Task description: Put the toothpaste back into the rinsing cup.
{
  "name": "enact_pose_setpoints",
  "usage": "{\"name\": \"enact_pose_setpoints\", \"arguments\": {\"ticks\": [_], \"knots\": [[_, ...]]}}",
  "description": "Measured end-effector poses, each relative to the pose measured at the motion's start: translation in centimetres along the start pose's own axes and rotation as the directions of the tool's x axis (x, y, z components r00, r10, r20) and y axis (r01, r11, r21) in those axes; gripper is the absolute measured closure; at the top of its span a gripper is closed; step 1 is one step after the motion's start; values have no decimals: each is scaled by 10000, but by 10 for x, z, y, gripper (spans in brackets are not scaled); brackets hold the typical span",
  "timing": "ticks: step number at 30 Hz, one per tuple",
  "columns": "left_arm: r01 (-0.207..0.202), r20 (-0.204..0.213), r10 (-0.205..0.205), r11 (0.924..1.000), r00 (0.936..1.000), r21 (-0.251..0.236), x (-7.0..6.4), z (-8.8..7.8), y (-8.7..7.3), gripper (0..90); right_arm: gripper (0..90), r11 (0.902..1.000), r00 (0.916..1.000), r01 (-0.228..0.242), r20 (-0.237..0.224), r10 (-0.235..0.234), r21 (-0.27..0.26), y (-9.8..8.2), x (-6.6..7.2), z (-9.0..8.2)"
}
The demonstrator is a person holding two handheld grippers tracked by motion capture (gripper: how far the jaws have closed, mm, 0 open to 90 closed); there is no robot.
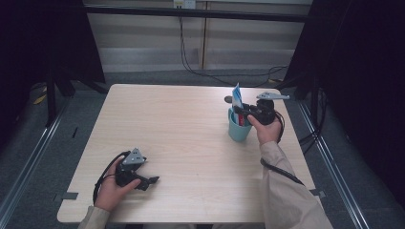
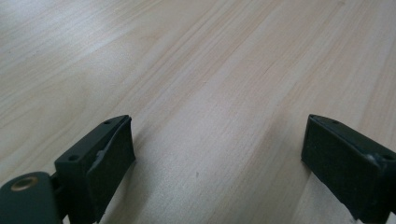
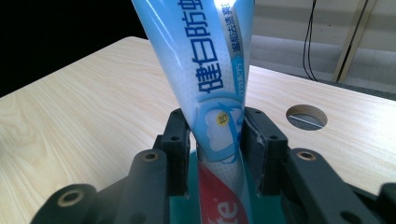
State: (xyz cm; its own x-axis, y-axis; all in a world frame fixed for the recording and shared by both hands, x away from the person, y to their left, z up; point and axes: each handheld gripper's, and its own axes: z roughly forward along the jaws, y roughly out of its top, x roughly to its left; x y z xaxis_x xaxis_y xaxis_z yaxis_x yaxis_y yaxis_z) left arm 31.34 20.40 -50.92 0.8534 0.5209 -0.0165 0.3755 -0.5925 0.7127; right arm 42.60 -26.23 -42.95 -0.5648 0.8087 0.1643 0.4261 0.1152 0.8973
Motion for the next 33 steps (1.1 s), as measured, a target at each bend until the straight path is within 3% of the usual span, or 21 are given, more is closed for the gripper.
{"name": "enact_pose_setpoints", "arguments": {"ticks": [33], "knots": [[-5, -12, 5, 10000, 10000, 20, 0, 0, 0, 89, 349, 9989, 9999, -103, 138, 97, 456, -1, 9, 2]]}}
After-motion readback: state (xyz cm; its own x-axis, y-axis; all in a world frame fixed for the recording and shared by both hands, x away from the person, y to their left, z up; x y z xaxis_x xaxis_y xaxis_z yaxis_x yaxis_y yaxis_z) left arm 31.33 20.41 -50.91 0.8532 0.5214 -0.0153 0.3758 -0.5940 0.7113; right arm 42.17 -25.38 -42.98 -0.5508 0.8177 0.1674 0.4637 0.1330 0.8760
